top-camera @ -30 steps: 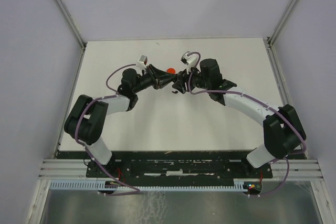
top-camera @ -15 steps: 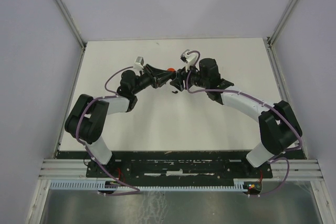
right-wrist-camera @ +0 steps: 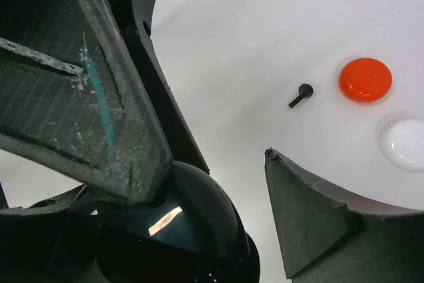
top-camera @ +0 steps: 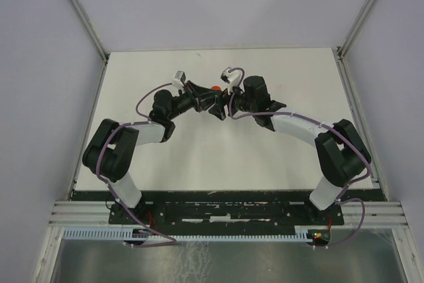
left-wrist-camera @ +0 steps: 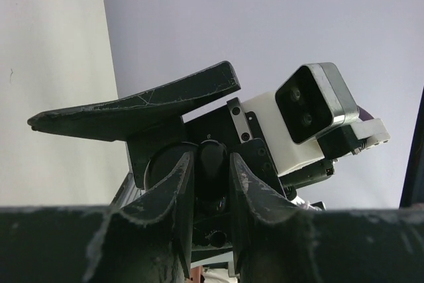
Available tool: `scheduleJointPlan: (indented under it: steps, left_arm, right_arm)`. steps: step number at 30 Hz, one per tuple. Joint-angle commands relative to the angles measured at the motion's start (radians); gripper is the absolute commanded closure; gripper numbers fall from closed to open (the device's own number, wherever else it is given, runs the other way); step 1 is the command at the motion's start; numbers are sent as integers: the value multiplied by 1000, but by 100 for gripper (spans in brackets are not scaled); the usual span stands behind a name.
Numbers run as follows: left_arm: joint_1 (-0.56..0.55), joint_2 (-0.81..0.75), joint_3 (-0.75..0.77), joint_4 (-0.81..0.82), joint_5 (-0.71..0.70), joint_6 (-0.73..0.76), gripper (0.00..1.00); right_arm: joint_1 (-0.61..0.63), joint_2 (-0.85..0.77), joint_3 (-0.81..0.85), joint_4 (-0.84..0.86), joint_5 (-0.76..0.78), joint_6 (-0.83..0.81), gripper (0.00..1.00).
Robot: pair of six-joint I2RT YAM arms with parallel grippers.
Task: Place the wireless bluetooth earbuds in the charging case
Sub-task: Open the charging case.
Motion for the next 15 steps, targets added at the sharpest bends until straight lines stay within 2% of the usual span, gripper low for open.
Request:
scheduleJointPlan:
  steps: [1,15]
  left_arm:
    - [-28,-41,12,139,108,-71,97]
    - [42,-16,46,116,100,-53,97]
  right_arm:
    - [-8,23,52,26,40,2,24]
    - [-21,-173,-106,-6,116,-14,16]
